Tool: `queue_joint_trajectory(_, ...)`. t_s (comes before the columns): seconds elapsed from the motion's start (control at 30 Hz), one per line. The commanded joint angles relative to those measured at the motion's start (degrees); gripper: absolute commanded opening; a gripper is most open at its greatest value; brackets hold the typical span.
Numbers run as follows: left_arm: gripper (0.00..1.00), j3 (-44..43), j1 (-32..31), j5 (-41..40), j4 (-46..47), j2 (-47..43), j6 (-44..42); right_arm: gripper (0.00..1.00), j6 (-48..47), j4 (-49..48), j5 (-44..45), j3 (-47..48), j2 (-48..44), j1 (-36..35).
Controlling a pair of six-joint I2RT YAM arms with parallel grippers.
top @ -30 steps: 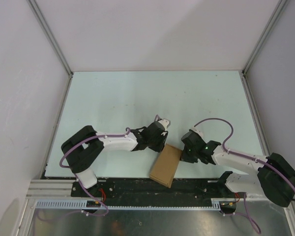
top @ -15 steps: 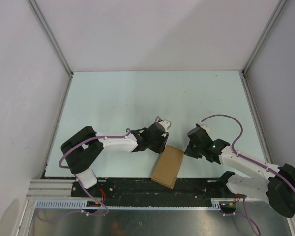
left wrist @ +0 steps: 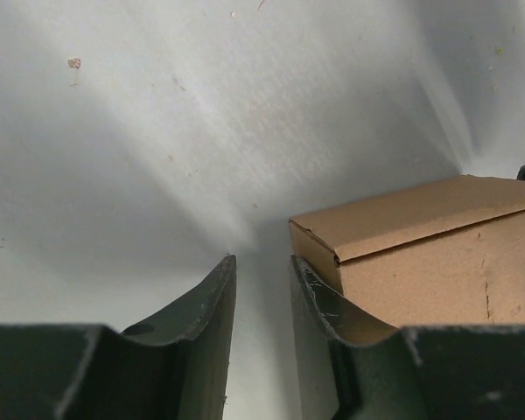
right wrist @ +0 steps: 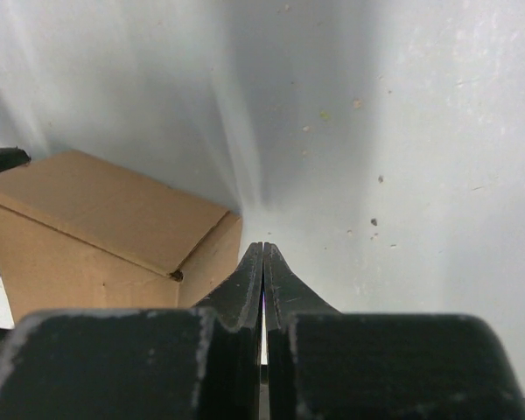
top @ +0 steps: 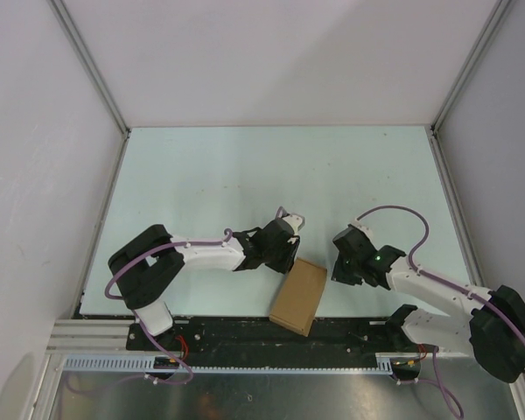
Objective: Fold the paper box
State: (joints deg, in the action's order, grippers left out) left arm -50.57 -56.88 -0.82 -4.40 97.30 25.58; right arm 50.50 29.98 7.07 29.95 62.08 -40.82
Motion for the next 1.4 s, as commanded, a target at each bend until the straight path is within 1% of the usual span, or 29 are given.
queue_joint_trajectory(0.0,0.36,-0.23,-0.25,1.08,0.36,-1.49,1.31,0.00,1.00,-0.88,-1.27,1.69,0.49,-1.28)
queue_joint_trajectory(0.2,0.36,-0.59,-0.33,1.96,0.54,-1.58,1.40,0.00,1.79,-5.80,-4.43,1.69,3.39,-1.54)
queue_joint_trajectory(0.33,0.36,-0.85,-0.25,2.58,0.54,-1.23,1.22,0.00,2.76,-7.56,-4.17,1.77,5.41,-2.86)
queue_joint_trajectory(0.63,0.35,-1.29,-0.51,4.42,1.15,-1.06,1.40,0.00,4.17,-11.43,-3.64,1.69,5.15,-3.21)
queue_joint_trajectory(0.8,0.35,-1.64,-0.51,3.20,1.24,-0.88,1.14,0.00,3.64,-12.75,-2.94,1.86,4.62,-2.08)
queue_joint_trajectory(0.83,0.35,-1.64,0.01,2.32,1.33,-0.79,1.05,0.00,3.47,-13.10,-2.94,1.77,4.71,-1.81)
queue_joint_trajectory(0.97,0.35,-2.25,2.56,2.93,1.42,-0.53,1.05,0.00,1.63,-13.89,-2.76,2.91,5.68,0.12)
queue_joint_trajectory(1.1,0.35,-4.44,4.58,3.63,1.33,0.00,-0.01,0.00,-0.22,-15.21,-3.55,6.16,8.05,2.32)
queue_joint_trajectory(1.23,0.35,-7.52,7.13,4.25,1.33,1.49,-1.32,0.00,-2.42,-17.40,-3.99,9.84,12.69,4.69)
queue_joint_trajectory(1.37,0.35,-9.81,9.68,3.99,0.72,2.90,-2.55,0.00,-5.76,-16.80,-3.56,13.72,16.91,7.15)
